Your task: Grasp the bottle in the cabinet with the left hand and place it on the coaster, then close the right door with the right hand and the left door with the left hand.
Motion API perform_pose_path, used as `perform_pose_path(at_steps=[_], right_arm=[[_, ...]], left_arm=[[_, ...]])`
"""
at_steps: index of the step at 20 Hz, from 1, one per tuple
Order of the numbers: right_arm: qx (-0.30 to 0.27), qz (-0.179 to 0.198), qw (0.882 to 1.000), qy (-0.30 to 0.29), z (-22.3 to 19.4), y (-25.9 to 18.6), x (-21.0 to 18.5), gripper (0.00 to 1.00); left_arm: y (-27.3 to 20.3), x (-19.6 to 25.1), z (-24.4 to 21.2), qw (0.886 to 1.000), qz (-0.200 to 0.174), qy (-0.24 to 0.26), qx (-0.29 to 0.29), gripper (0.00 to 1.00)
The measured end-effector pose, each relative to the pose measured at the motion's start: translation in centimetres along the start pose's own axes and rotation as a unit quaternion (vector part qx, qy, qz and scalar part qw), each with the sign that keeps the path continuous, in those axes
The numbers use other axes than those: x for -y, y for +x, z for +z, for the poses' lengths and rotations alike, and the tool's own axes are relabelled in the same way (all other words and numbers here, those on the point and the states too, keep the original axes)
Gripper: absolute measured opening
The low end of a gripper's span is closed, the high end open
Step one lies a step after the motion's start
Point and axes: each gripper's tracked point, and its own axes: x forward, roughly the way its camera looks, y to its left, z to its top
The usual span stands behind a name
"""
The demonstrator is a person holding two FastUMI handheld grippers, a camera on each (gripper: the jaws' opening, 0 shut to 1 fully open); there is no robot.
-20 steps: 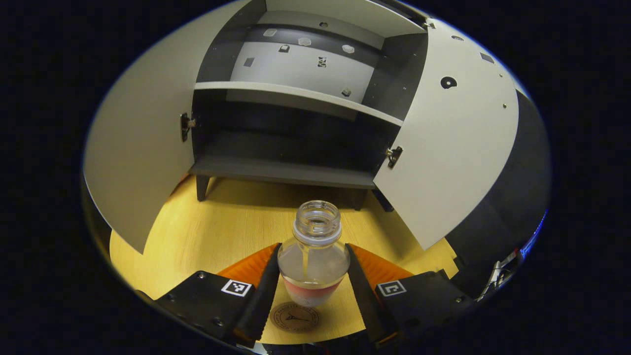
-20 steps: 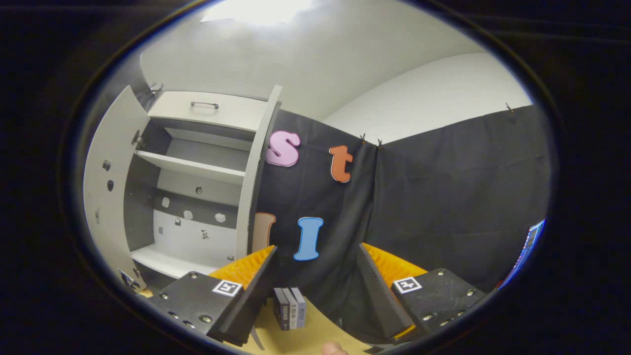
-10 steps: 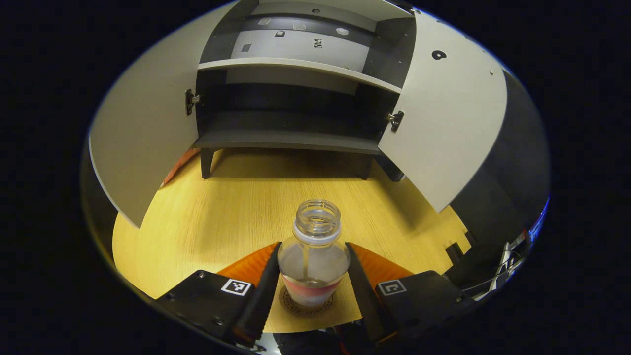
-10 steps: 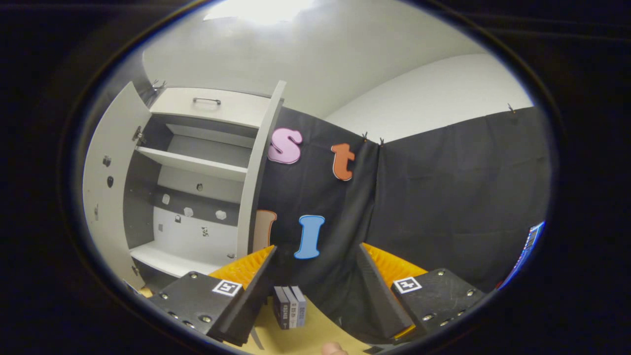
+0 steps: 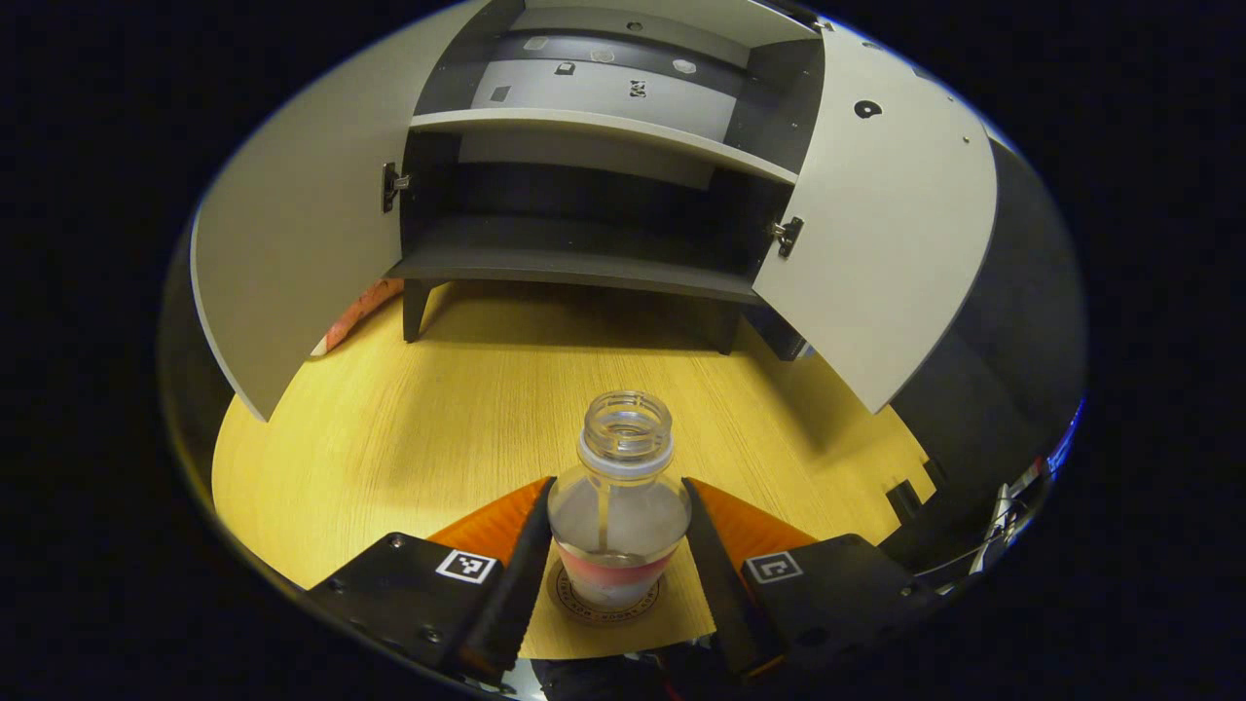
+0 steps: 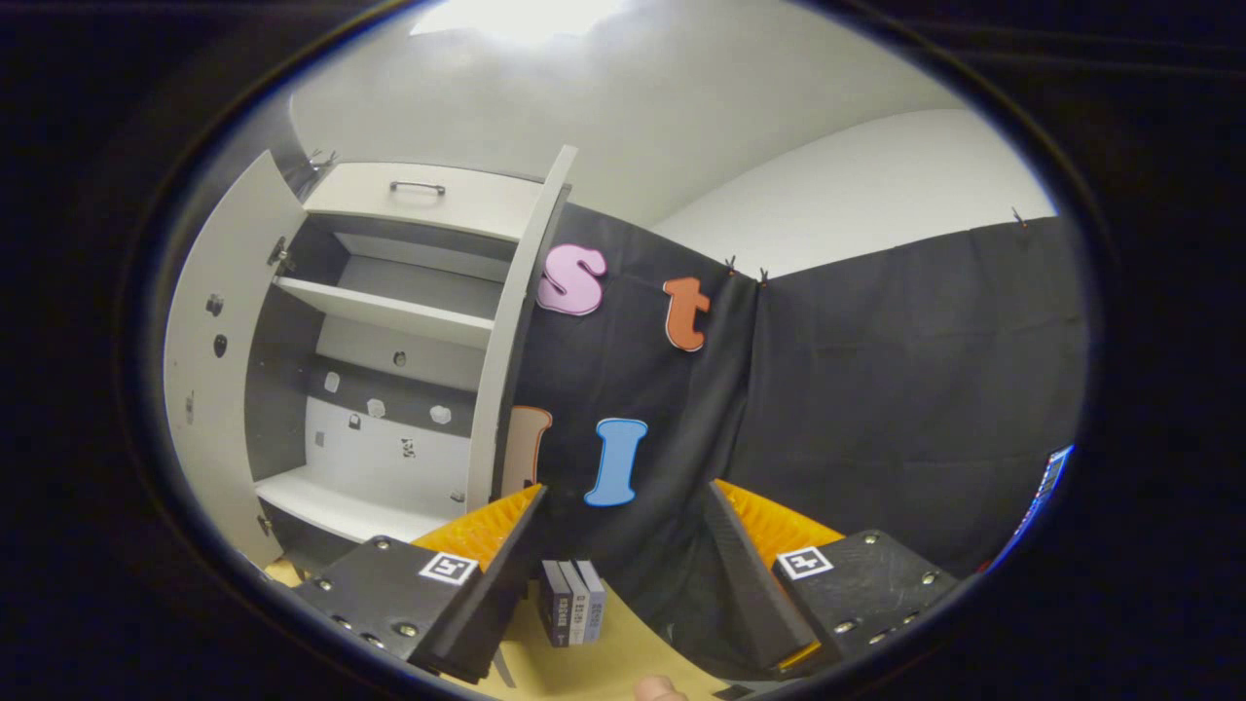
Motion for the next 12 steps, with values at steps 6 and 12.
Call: perform_pose_path(at_steps=[6,12], right_arm=[[-0.005,0.008,1.0,0.001,-0.5,0.6,-0.4,0.96],[-0.01,0.02,1.0,0.004,-1.1,1.2,-1.2,0.96]], left_arm=[[-0.4,1.0,-0.6,0.999,-0.002,0.045,-0.014,0.82],[-1.4,1.3,-1.8,0.997,0.003,0.068,-0.035,0.82]])
